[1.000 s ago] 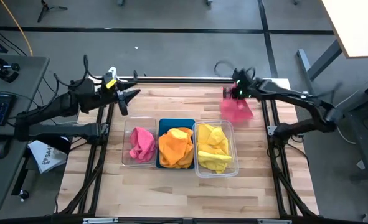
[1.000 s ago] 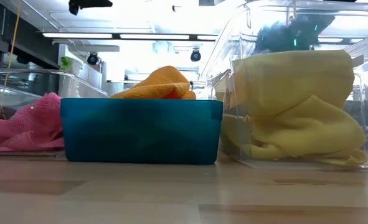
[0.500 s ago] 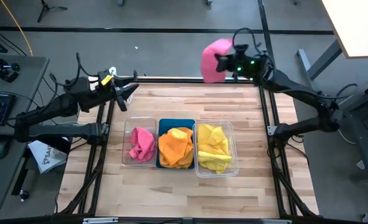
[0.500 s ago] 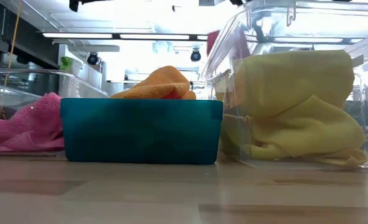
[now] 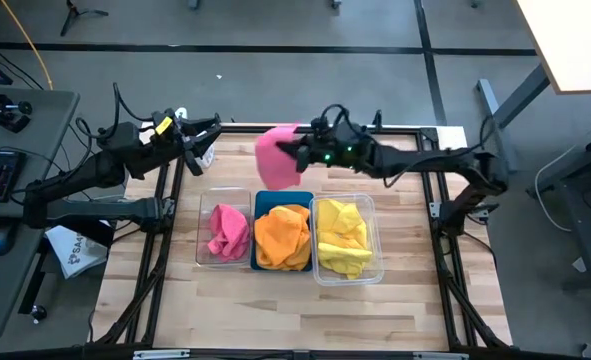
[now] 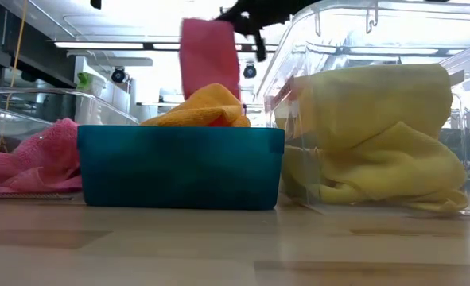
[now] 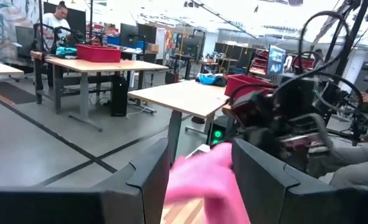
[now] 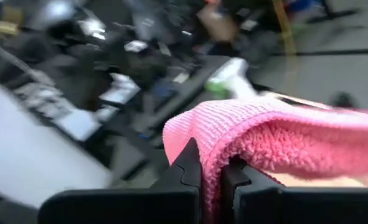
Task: Sort microfiber towel by color & place in baskets
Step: Put the pink microfiber towel into the left transparent bin
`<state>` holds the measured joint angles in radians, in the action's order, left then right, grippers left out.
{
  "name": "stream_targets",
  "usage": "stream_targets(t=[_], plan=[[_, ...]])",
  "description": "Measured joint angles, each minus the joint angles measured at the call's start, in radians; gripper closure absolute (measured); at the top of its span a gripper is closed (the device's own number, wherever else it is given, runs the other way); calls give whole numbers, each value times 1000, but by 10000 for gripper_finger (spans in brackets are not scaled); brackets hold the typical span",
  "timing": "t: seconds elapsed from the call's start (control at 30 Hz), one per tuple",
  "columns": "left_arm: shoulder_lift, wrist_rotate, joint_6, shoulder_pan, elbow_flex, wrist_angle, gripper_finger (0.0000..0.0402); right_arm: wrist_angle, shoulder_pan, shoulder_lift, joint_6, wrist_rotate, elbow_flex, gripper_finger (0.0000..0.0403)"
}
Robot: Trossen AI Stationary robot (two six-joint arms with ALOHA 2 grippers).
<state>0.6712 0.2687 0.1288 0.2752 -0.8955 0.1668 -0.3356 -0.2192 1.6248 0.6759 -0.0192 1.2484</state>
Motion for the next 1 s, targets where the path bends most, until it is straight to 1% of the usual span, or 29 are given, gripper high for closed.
stream_targets(t=[0.1, 0.17, 0.33, 0.4, 0.5, 0.63, 0.8, 0.87, 1.0], plan=[[0, -2, 30, 0, 0, 1, 241, -128, 14, 20, 16, 30, 0, 402], [2, -31, 74, 0, 0, 2, 241, -188, 13, 18, 11, 30, 1, 403], [43, -206, 194, -1, 0, -2, 241, -287, 12, 4, -18, 59, 2, 403], [73, -251, 240, -2, 0, -3, 241, -292, 13, 0, -26, 77, 2, 403], [128, -290, 286, -2, 0, -5, 241, -290, 19, 1, -31, 93, 2, 403], [190, -303, 275, -1, 0, -20, 241, -293, 38, 1, -87, 105, 2, 403], [245, -336, 270, -1, 0, -130, 240, -293, 57, 1, -101, 107, 2, 403], [262, -371, 270, -1, 0, -173, 240, -292, 59, 1, -115, 107, 2, 403], [286, -493, 275, -1, 0, -216, 240, -291, 63, 1, -138, 107, 2, 403]])
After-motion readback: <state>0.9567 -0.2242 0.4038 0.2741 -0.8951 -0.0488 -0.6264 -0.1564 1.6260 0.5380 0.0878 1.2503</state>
